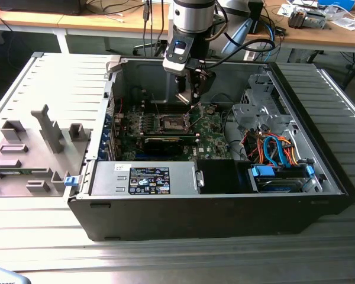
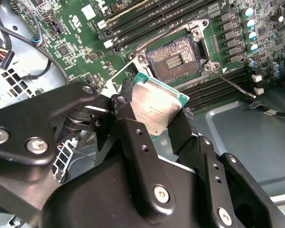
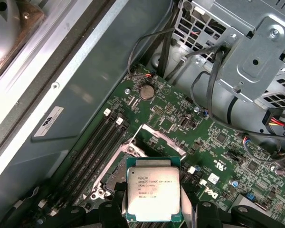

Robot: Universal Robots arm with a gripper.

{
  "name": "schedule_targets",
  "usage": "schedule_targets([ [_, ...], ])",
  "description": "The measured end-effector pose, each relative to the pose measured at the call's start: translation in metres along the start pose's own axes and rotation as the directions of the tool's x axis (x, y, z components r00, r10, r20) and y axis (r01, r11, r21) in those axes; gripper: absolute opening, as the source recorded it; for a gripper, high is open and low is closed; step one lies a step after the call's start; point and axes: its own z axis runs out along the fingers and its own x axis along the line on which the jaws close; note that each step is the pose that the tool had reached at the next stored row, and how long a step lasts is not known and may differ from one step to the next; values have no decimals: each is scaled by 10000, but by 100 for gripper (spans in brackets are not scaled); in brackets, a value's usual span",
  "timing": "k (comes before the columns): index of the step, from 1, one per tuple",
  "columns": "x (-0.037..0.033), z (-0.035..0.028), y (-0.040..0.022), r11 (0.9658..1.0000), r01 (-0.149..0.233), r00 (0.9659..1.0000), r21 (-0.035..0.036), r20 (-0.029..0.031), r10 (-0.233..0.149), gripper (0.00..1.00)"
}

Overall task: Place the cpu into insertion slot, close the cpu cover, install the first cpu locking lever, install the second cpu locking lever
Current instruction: 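Place the cpu into insertion slot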

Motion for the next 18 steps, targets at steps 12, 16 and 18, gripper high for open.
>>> schedule_targets([
  [12, 0, 30, -2, 9993, -319, 9990, 219, 330, 312, 54],
  [16, 0, 30, -2, 9992, -321, 9990, 221, 333, 313, 54],
  [18, 0, 30, -2, 9992, -330, 9989, 221, 334, 323, 54],
])
